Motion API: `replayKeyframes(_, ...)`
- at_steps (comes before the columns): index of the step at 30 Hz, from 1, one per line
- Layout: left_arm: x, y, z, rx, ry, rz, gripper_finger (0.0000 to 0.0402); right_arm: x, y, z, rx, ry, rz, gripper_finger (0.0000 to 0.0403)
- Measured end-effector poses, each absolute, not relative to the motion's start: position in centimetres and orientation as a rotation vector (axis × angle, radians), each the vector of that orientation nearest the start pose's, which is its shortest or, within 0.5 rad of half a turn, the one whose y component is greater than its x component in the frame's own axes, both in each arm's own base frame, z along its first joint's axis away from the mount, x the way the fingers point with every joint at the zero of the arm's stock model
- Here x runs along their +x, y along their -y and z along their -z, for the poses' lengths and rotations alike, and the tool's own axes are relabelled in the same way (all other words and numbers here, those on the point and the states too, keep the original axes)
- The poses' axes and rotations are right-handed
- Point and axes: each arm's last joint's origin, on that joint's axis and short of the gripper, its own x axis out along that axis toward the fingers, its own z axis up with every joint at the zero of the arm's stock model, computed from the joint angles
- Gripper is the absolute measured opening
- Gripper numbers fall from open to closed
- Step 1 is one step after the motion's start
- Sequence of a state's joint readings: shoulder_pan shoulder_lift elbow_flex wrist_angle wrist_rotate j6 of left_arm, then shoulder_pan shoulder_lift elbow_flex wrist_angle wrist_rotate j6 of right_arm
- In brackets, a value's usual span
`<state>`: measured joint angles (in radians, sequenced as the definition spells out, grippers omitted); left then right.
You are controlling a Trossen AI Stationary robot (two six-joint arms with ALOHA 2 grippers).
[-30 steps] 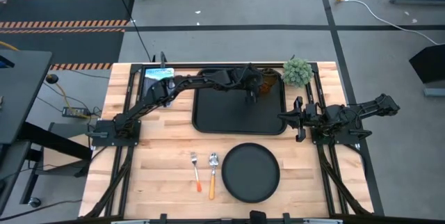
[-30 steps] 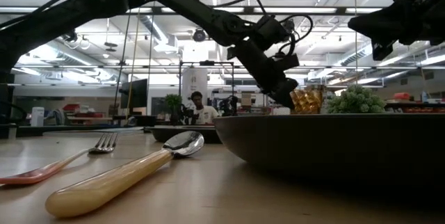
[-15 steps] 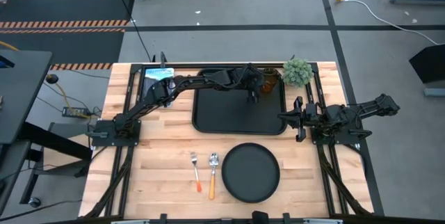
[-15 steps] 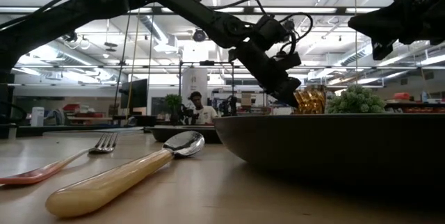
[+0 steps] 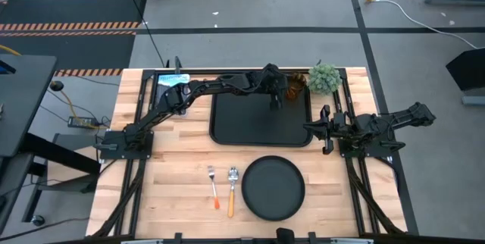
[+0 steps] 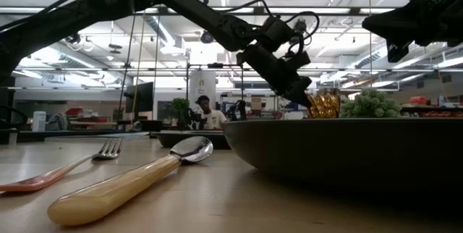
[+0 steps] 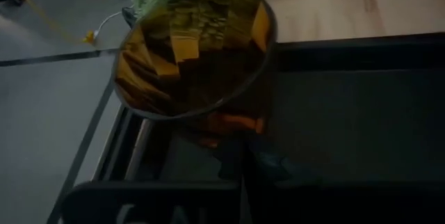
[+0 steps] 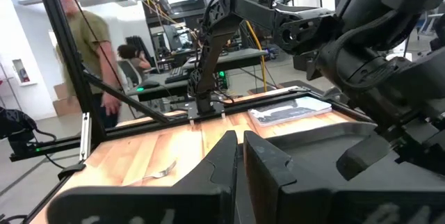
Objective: Pick and place plate/cup/fork/spoon on tray
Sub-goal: Put the orange cup on the top right side of the black tray, then put the black plate on the right side of the black tray
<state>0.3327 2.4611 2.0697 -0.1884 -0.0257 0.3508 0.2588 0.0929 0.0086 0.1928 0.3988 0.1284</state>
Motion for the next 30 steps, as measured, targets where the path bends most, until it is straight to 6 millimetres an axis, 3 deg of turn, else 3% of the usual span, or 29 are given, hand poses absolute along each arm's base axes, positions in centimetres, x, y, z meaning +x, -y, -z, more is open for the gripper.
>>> replayKeyframes(4, 52.4, -17.5, -17.4, 0.216, -0.683, -0.224, 0.0009, 10.0, -1.5, -17.7, 0.163, 0.112, 0.134, 0.0034)
replayKeyframes(11, 51.2, -15.4, -16.0, 0.170, -0.935, -0.131, 0.0009, 10.0, -1.5, -17.7, 0.163, 0.112, 0.134, 0.0034)
replayKeyframes(19, 48.9, -12.2, -14.5, -0.074, -1.192, 0.191, 0.0009, 10.0, -1.5, -17.7, 0.163, 0.112, 0.134, 0.0034)
replayKeyframes(30, 47.3, -7.3, -17.5, -0.141, -1.332, 0.310, 0.0009, 10.0, -1.5, -17.8, 0.165, 0.117, 0.133, 0.0034)
